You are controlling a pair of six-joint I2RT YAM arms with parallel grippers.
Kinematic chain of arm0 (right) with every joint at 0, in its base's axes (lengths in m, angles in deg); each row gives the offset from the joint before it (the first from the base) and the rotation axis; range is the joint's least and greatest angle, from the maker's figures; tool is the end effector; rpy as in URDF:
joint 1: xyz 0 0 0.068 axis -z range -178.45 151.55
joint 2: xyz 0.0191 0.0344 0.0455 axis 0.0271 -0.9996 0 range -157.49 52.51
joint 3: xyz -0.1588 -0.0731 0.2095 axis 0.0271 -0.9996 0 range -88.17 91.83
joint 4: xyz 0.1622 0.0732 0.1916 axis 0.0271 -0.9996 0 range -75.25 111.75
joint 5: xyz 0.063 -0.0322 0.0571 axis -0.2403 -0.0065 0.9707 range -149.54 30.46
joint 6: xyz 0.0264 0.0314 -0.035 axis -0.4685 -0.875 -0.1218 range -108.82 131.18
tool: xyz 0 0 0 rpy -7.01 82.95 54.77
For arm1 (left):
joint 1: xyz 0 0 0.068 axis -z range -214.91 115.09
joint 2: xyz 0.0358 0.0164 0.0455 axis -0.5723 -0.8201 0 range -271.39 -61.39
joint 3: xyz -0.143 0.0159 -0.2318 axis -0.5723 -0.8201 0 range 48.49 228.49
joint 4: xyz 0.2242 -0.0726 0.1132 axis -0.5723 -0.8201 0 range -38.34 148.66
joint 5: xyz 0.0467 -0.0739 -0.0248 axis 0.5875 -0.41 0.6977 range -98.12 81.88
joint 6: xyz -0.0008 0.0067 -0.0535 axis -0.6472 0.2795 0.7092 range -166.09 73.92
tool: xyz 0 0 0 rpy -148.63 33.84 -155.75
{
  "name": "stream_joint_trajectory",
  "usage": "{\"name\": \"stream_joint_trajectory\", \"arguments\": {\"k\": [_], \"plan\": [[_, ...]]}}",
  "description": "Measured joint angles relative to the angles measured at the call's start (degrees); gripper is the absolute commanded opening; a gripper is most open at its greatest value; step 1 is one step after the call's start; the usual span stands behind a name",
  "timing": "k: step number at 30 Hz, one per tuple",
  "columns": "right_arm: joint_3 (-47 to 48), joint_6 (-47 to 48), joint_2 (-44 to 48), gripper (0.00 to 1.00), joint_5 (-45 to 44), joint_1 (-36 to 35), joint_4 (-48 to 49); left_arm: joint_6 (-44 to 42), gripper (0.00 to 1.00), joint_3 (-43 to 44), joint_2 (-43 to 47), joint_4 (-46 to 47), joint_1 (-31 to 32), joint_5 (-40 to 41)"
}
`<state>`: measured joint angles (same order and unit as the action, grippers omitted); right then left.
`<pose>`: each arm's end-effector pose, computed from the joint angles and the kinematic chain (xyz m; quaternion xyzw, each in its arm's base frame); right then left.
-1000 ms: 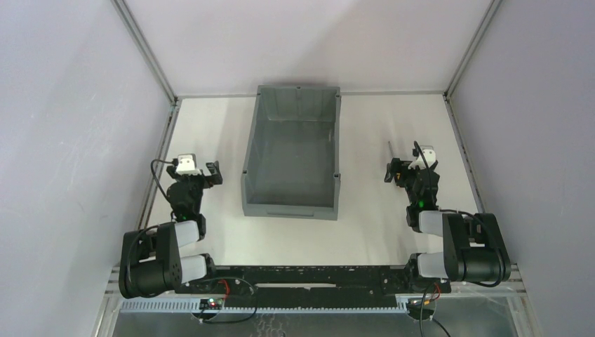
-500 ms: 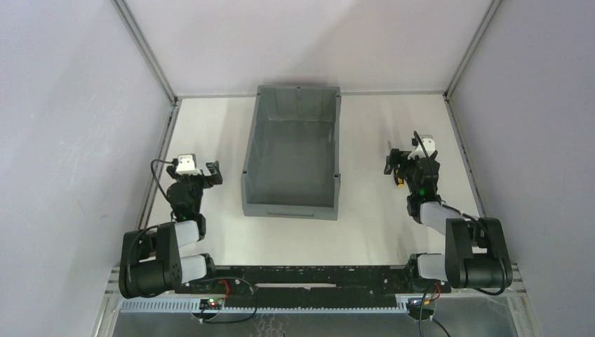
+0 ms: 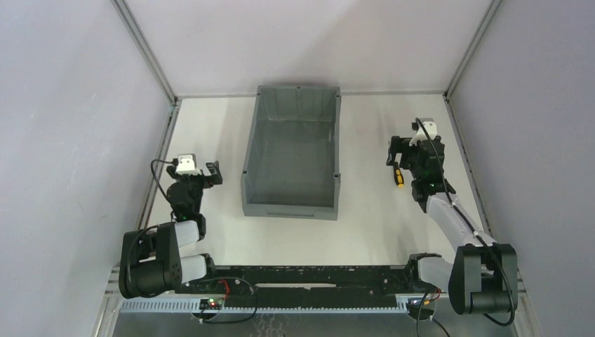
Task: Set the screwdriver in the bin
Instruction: Pick up the screwdriver from the center of the board.
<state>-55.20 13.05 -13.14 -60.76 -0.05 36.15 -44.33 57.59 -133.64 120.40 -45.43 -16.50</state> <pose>0.2538 0.0063 0.2378 -0.0183 0.8102 -0.0100 0.5857 0.2101 0.0338 0.1707 -0.0256 0.7151 0.0011 0.6985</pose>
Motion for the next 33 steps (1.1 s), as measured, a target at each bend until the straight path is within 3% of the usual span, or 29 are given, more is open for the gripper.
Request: {"name": "stream_joint_trajectory", "arguments": {"k": [9,19,33], "plan": [[11.45,-0.48,-0.46,1.0,0.24,-0.15,-20.83,0.0,1.0,0.0,0.0,0.0,0.0,0.0],[22.14,-2.05,-10.43,1.0,0.17,-0.15,-38.53,0.0,1.0,0.0,0.0,0.0,0.0,0.0],[33.03,-2.73,-27.39,1.0,0.17,-0.15,-50.49,0.0,1.0,0.0,0.0,0.04,0.0,0.0]]}}
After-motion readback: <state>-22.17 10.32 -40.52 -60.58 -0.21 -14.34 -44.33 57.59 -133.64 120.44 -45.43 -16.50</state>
